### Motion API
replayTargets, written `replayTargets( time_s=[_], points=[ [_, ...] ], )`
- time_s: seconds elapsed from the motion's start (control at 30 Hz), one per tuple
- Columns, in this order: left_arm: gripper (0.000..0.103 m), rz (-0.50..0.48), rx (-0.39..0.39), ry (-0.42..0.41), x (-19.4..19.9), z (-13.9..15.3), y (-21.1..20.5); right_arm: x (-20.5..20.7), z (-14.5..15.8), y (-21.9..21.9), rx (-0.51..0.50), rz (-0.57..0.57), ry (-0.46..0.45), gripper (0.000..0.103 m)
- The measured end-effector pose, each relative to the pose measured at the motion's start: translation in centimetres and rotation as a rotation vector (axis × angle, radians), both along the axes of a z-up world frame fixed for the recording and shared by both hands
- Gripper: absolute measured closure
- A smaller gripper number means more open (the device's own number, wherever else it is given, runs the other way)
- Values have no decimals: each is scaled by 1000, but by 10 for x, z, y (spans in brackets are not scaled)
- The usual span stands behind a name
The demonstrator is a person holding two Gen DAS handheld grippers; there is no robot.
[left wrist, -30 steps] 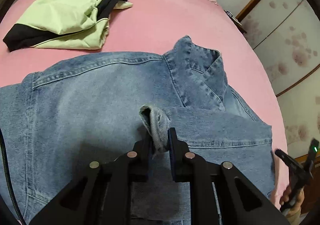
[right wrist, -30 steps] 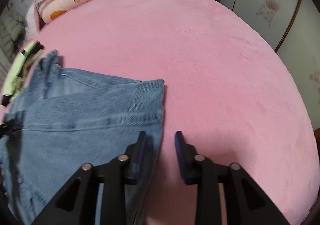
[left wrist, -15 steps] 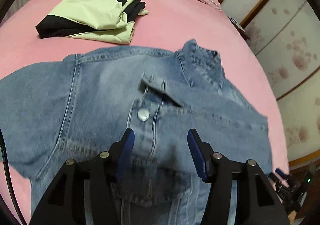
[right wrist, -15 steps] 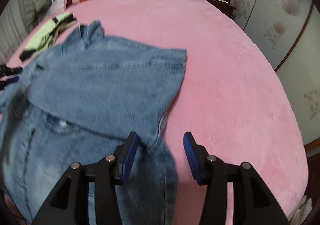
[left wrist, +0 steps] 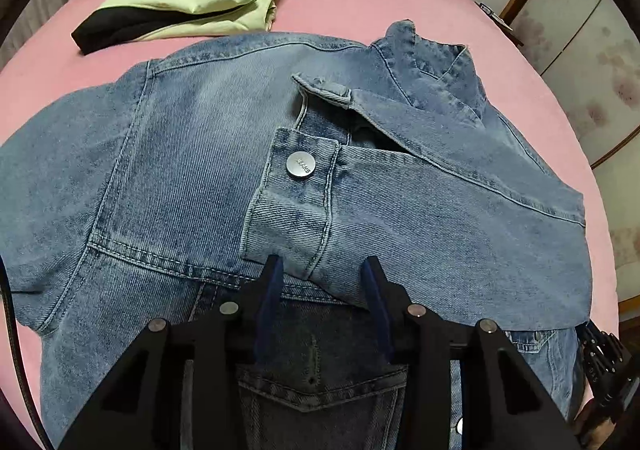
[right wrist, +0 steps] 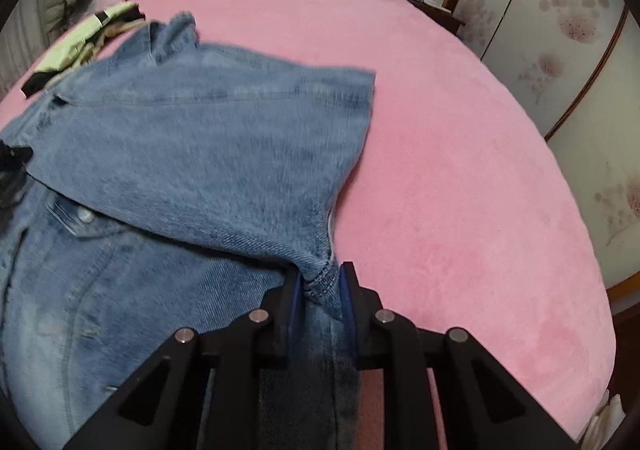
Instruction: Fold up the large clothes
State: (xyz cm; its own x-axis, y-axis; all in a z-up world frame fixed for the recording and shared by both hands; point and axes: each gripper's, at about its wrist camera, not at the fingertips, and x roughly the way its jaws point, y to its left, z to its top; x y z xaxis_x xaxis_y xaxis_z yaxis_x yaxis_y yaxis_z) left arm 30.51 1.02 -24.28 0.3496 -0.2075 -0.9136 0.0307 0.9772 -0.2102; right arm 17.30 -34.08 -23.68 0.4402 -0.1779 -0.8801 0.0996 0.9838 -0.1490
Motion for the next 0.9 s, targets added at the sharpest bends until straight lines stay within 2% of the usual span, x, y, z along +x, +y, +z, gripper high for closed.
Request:
replayTargets(
  time_s=[0.13,0.23,0.3,0.37,0.53,0.7,0.9],
  points=[
    [62,-6,9,11,-6,10,0,-1,15,0,23,-41,10,79],
    [49,-18,16,19,-16,25,1,-10,35,7,44,-39,-9,78],
    [38,-20,30,-14,-27,40,2,-17,48,13,51,-35,-31,74],
    [33,-23,46,-50,-40,58,4,-26,65,22,63,-29,-60,69],
    [31,-34,52,-126,-71,108,11,-40,97,47,142,-28,-95,64],
    [19,-26,95,-214,-104,154,25,-50,125,82,191,-20,-103,64],
    [19,1,104,-270,-144,192,62,-58,158,140,226,78,-129,64]
  ],
)
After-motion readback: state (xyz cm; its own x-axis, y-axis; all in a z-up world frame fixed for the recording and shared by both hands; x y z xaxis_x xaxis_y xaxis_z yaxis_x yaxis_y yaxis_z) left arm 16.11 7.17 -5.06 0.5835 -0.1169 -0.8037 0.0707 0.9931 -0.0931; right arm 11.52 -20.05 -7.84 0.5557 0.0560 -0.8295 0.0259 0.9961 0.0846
